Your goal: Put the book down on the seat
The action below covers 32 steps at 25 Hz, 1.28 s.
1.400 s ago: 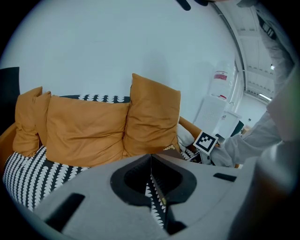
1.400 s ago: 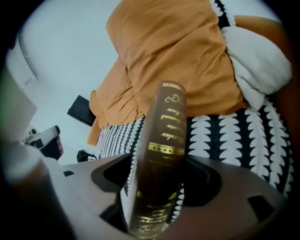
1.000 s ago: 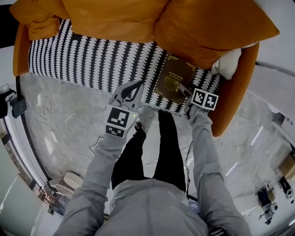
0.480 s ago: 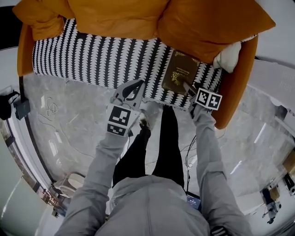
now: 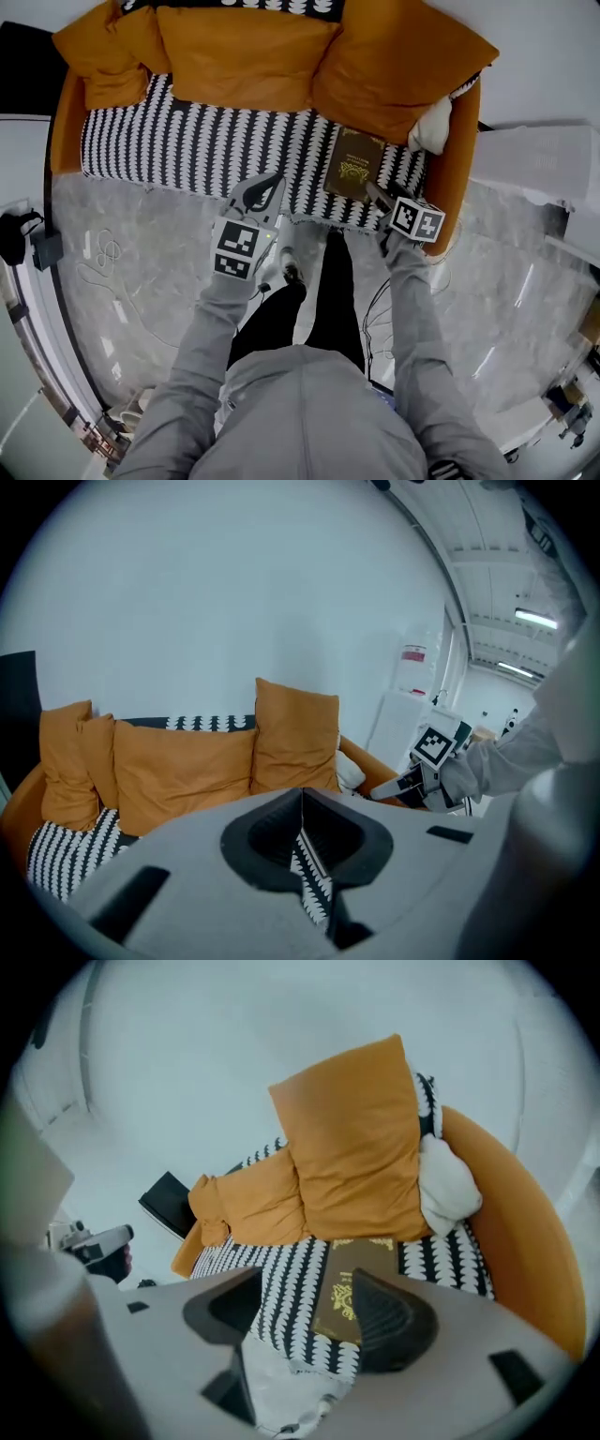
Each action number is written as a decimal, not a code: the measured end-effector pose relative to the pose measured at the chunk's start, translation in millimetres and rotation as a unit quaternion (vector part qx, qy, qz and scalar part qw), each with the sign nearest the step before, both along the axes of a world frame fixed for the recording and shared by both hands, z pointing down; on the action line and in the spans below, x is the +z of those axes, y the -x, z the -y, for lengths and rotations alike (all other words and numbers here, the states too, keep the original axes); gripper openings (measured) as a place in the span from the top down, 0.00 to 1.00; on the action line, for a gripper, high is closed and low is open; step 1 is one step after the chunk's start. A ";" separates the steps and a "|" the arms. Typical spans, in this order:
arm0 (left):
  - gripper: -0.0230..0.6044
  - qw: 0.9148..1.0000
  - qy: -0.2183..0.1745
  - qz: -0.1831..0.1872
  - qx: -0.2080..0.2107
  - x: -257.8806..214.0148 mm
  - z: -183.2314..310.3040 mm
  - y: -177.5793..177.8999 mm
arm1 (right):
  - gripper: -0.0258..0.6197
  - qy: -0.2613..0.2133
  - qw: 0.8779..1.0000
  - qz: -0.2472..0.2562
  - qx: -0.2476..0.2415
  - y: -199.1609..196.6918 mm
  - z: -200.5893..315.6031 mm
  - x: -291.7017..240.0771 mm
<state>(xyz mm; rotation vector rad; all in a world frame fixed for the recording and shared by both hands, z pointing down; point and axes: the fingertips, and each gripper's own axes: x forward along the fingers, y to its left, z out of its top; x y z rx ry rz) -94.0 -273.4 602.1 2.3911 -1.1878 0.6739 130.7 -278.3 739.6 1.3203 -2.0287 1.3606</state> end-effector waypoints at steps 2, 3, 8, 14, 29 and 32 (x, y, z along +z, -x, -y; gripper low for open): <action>0.92 1.000 -0.007 -0.003 0.005 -16.8 -1.1 -1.6 | 0.51 -0.032 0.999 0.000 -0.002 5.4 0.1 -35.2; 0.92 1.000 -0.010 -0.005 0.008 -25.0 -1.9 -3.4 | 0.51 -0.047 0.999 -0.003 -0.005 8.4 -1.0 -52.3; 0.92 0.999 -0.035 -0.011 0.033 -65.6 -6.2 -14.7 | 0.54 -0.114 0.992 -0.018 -0.056 30.1 -14.1 -128.7; 0.92 0.995 -0.077 -0.017 0.058 -116.2 -15.2 -27.7 | 0.74 -0.185 0.978 -0.059 -0.074 25.7 -34.5 -208.1; 0.92 0.982 -0.156 0.000 0.109 -205.8 -86.8 -45.3 | 0.90 -0.303 0.941 -0.115 -0.093 23.3 -110.2 -352.6; 0.92 0.978 -0.178 0.001 0.113 -225.9 -97.5 -48.7 | 0.91 -0.327 0.932 -0.128 -0.090 19.4 -125.9 -376.0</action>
